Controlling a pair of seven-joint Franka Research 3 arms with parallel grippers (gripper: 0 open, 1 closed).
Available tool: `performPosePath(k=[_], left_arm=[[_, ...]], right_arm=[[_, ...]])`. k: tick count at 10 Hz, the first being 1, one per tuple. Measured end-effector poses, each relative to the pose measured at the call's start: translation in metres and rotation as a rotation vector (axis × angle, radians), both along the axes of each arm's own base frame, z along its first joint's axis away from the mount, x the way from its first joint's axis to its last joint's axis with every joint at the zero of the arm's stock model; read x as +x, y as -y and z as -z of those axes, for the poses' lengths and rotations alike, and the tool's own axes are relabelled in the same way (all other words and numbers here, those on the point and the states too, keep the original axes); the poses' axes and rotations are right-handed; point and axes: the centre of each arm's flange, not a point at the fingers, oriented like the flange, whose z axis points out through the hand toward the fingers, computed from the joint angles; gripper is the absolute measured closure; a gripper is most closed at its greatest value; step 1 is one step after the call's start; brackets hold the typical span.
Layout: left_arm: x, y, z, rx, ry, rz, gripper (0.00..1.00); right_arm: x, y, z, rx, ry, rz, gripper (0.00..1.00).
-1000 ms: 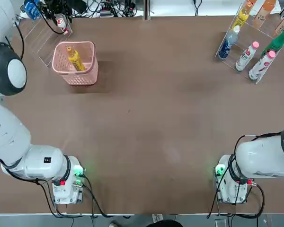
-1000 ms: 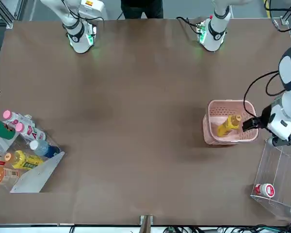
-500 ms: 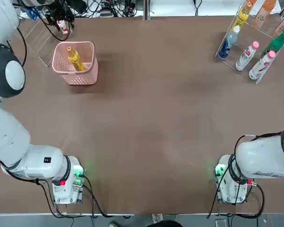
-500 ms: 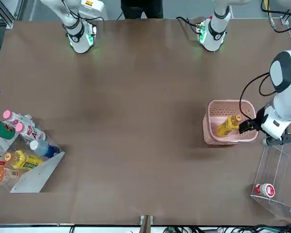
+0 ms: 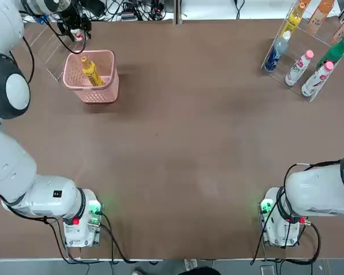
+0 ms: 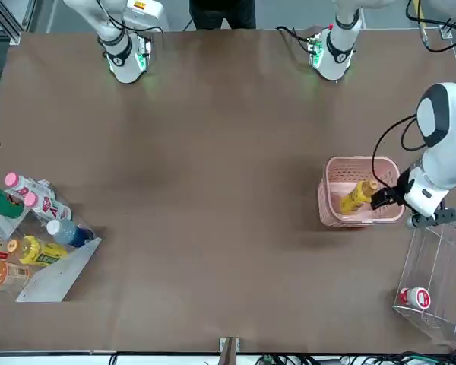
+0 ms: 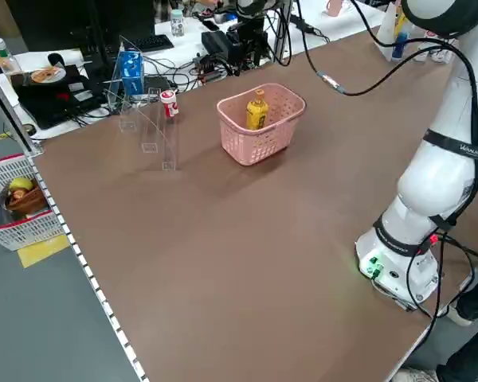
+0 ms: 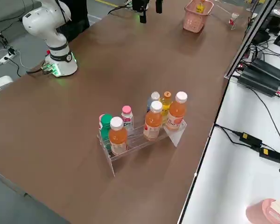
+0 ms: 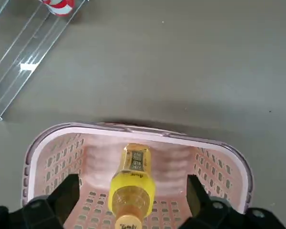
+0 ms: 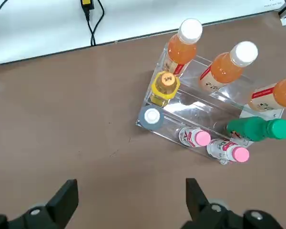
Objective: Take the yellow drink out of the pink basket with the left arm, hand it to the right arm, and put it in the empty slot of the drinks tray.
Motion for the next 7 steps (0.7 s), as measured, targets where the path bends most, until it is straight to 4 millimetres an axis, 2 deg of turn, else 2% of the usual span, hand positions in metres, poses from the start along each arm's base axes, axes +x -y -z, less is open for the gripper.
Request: performPosePath(k=[7], left_arm=[[-0.009,0.012,0.014,-0.002,0.040,-0.003,0.01]], right_arm=[[0.000,0.000,0.000,0.000,0.000,0.000,0.00]])
